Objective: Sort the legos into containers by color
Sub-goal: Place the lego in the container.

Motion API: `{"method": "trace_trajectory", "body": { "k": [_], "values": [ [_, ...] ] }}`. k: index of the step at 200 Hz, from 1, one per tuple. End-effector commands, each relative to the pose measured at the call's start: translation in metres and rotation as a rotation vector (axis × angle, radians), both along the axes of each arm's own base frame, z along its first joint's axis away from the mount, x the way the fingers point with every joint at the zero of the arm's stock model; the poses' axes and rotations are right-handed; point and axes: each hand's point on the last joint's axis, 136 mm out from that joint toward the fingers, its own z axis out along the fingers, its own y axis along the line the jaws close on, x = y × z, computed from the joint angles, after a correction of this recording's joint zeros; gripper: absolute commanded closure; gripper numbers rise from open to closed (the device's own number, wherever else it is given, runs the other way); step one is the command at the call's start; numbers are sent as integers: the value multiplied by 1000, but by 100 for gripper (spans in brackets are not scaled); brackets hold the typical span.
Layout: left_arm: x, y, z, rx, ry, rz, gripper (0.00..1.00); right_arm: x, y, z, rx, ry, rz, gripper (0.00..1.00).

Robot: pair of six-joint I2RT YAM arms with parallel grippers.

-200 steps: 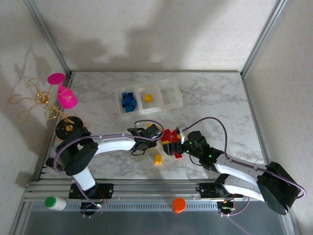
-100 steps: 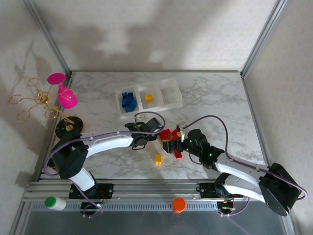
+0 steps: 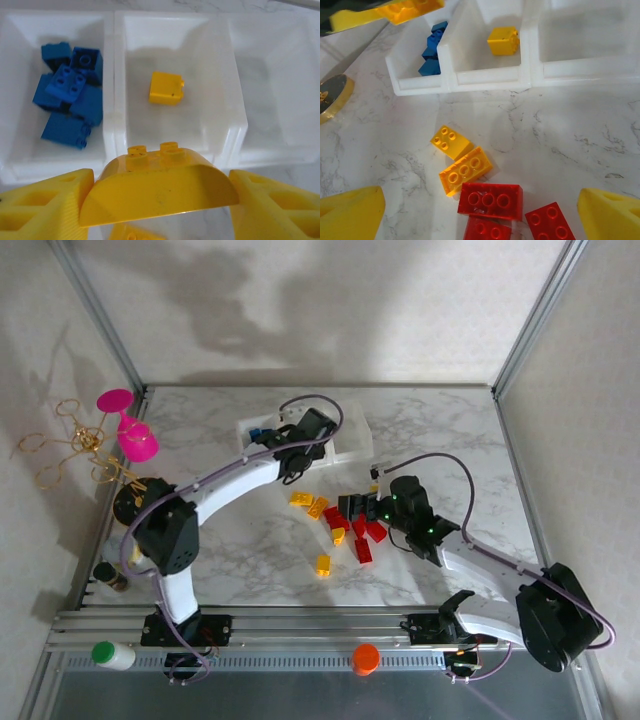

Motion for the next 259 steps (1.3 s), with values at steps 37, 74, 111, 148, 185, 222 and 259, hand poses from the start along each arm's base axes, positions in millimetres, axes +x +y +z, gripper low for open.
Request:
{"method": "trace_trajectory", "body": {
  "k": [37, 74, 111, 148, 185, 222, 259],
  "values": [
    [72, 8, -16, 130, -36, -39, 34, 19, 10, 5, 43, 5, 10, 1],
    [100, 6, -31, 162, -34, -71, 33, 23, 13, -3, 48, 28, 16, 1],
    [111, 3, -44, 163, -21, -92, 31, 25, 13, -3, 41, 21, 13, 1],
    [116, -1, -42, 159, -25, -107, 26, 26, 14, 3, 49, 12, 16, 1],
    [112, 3, -16, 148, -46, -96, 24, 24, 11, 9, 45, 0, 14, 1],
    [77, 3, 13, 60, -59, -114, 24, 16, 8, 8, 31, -4, 34, 1],
    [17, 5, 17, -42, -37, -149, 24, 0, 6, -2, 7, 23, 80, 1]
  ]
}}
